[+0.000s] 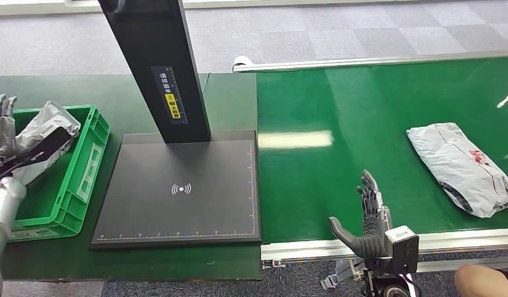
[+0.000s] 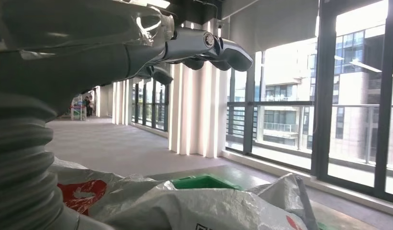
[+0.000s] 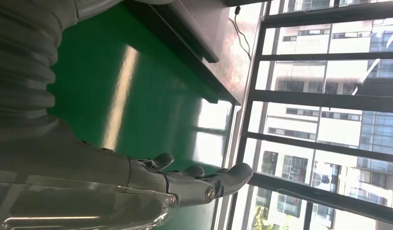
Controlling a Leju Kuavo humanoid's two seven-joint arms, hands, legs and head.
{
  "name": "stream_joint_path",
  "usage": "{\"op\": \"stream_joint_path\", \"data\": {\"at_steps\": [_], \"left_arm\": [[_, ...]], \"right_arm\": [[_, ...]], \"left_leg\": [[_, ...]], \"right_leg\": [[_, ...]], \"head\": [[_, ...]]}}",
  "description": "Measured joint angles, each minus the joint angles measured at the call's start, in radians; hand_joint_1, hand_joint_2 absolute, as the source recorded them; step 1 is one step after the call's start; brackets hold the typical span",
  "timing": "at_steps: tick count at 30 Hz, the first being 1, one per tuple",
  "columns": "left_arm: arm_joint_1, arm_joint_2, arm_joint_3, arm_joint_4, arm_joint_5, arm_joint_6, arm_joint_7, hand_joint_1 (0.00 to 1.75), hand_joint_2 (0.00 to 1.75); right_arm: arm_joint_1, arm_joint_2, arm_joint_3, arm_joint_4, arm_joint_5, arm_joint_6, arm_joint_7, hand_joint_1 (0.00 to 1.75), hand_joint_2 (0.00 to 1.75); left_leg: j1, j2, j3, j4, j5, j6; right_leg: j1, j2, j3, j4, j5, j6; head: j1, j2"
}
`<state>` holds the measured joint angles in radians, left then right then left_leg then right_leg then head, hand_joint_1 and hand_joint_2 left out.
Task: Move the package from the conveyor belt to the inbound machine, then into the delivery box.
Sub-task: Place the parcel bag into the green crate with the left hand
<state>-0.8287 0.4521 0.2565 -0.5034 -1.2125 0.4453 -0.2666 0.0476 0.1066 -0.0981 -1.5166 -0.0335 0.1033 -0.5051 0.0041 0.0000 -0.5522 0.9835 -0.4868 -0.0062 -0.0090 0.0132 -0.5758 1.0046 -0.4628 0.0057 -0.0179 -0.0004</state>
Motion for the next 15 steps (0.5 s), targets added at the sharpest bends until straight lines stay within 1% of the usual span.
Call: {"op": "stream_joint_path", "data": {"at_steps": [4,8,11,13,15], "left_arm": [[-0.001,-0.016,0.013,-0.012,0.079,-0.031,-0.07,0.0,1.75],[0.004,-0.049,0.014,-0.059,0.143,-0.064,-0.112,0.0,1.75],[0.039,-0.082,0.002,-0.153,0.227,-0.106,-0.145,0.0,1.75],[0.077,-0.105,-0.02,-0.237,0.26,-0.151,-0.139,0.0,1.75],[0.115,-0.128,-0.047,-0.32,0.299,-0.222,-0.126,0.0,1.75]], "right_arm": [[-0.004,0.0,0.0,0.007,-0.001,-0.001,0.0,0.0,1.75],[-0.006,0.0,0.001,0.012,0.0,-0.001,0.0,0.0,1.75],[-0.007,0.0,0.001,0.013,-0.001,-0.001,0.0,0.0,1.75],[-0.006,0.0,0.0,0.014,0.0,-0.001,0.0,0.0,1.75],[-0.006,0.0,0.0,0.014,0.0,-0.001,0.0,0.0,1.75]], "left_leg": [[0.0,0.0,0.0,0.0,0.0,0.0],[0.0,0.0,0.0,0.0,0.0,0.0],[0.0,0.0,0.0,0.0,0.0,0.0],[0.0,0.0,0.0,0.0,0.0,0.0],[0.0,0.0,0.0,0.0,0.0,0.0]], "right_leg": [[0.0,0.0,0.0,0.0,0.0,0.0],[0.0,0.0,0.0,0.0,0.0,0.0],[0.0,0.0,0.0,0.0,0.0,0.0],[0.0,0.0,0.0,0.0,0.0,0.0],[0.0,0.0,0.0,0.0,0.0,0.0]], "head": [[0.0,0.0],[0.0,0.0],[0.0,0.0],[0.0,0.0],[0.0,0.0]]}}
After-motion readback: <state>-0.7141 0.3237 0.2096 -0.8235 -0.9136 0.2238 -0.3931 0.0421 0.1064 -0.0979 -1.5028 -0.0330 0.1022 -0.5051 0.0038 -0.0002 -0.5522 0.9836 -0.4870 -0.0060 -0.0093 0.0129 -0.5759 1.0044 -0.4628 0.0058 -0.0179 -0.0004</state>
